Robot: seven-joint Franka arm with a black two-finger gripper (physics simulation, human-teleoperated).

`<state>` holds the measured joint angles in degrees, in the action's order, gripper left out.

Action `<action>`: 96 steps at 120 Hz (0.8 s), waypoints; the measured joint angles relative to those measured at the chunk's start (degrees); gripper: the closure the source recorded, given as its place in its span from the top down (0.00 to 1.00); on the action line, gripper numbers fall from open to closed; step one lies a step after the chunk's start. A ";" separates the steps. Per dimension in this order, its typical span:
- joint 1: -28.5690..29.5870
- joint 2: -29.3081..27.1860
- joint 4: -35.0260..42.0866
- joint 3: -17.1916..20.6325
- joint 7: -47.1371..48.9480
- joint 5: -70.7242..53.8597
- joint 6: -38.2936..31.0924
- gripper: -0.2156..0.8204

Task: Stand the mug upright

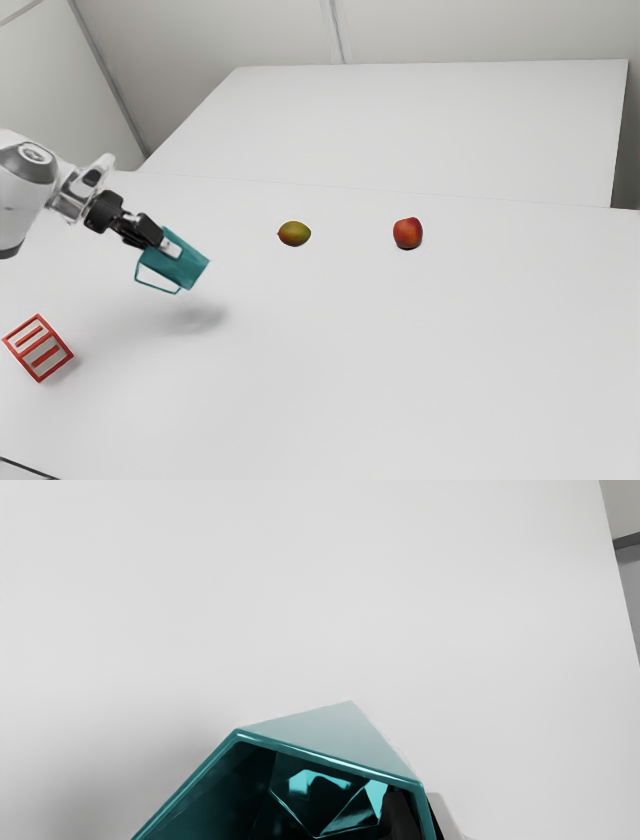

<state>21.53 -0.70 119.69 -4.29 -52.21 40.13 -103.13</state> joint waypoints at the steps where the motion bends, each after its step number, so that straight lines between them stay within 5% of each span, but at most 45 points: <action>1: -0.27 -0.16 -0.06 -0.06 0.25 -0.46 -0.05 0.04; 96: -19.52 -11.91 2.16 0.46 30.61 -34.00 -4.89 0.03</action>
<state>2.01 -12.61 121.85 -3.83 -21.60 6.13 -108.02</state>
